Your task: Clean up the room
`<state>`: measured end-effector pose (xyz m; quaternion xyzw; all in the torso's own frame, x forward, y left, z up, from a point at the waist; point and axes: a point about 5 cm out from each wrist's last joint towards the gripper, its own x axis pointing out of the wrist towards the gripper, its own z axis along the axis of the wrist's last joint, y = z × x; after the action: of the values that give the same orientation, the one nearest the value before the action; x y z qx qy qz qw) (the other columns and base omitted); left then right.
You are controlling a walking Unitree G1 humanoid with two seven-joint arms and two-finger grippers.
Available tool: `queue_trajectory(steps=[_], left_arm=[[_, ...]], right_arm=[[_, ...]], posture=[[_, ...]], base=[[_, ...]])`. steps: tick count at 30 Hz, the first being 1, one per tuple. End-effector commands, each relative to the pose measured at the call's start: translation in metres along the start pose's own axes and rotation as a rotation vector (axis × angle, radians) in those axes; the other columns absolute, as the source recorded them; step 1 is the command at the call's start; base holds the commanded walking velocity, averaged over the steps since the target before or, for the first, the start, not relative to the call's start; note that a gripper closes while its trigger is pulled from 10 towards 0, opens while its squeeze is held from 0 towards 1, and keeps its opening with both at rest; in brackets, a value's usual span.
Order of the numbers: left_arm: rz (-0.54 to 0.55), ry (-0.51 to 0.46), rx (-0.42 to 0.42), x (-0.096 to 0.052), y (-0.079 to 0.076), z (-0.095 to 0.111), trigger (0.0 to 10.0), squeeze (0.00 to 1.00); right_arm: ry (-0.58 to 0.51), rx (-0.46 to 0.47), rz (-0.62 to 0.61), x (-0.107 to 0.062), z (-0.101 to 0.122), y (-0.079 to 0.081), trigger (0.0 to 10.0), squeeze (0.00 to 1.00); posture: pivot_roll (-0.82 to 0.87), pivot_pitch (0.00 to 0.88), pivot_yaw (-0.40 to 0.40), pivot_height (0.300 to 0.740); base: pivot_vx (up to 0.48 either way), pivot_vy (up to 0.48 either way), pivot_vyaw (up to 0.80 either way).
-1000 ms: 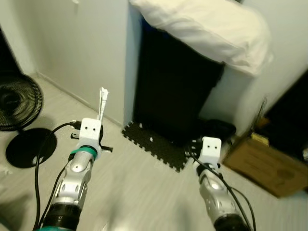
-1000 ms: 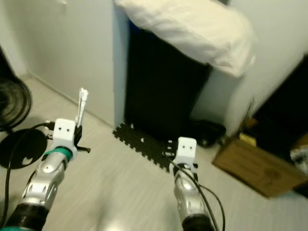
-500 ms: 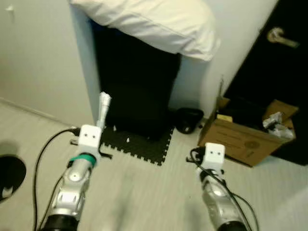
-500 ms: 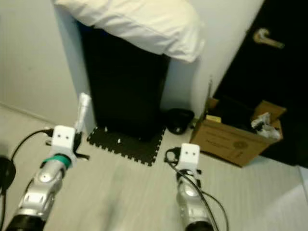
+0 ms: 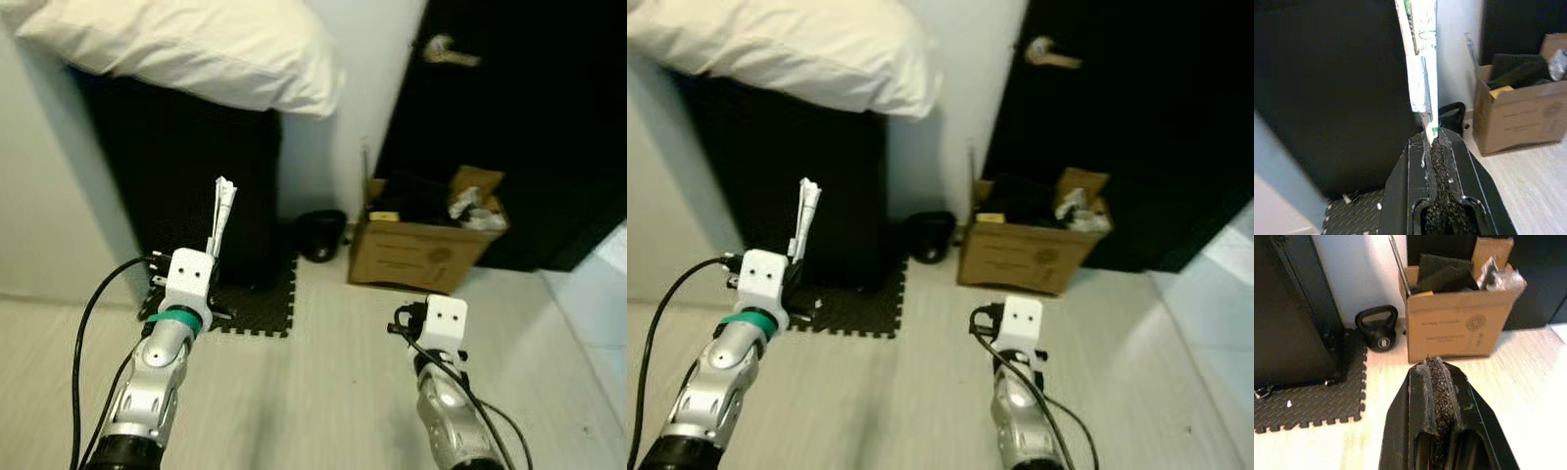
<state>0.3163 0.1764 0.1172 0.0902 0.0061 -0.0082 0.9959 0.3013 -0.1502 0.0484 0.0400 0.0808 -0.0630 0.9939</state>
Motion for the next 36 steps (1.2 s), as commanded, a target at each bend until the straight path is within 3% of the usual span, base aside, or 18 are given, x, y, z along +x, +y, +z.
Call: queue_trajectory(steps=[1, 12, 24, 36], left_arm=[[-0.003, 0.007, -0.010, -0.0035, -0.0012, -0.0050, 10.0, 0.00], [0.002, 0.000, -0.042, -0.0086, 0.0080, -0.0054, 10.0, 0.00], [-0.014, -0.026, -0.074, -0.0075, 0.0048, -0.0024, 10.0, 0.00], [-0.060, -0.030, -0.120, -0.0092, 0.0005, -0.0014, 10.0, 0.00]], right_arm=[[0.008, -0.020, 0.004, -0.0023, -0.0033, -0.0022, 10.0, 0.00], [0.005, -0.036, 0.029, -0.0022, -0.0029, -0.0001, 10.0, 0.00], [0.006, -0.019, 0.038, -0.0033, -0.0034, 0.0009, 10.0, 0.00], [0.017, 0.012, 0.063, -0.0036, -0.0044, 0.0019, 10.0, 0.00]], posture=[[0.10, 0.000, 0.030, 0.740], [0.11, 0.000, 0.012, 0.740], [0.10, 0.000, 0.011, 0.740], [0.10, 0.000, 0.008, 0.740]], base=[[0.000, 0.000, -0.80], [0.000, 0.000, -0.80], [0.000, 0.000, -0.80], [0.103, 0.000, 0.00]])
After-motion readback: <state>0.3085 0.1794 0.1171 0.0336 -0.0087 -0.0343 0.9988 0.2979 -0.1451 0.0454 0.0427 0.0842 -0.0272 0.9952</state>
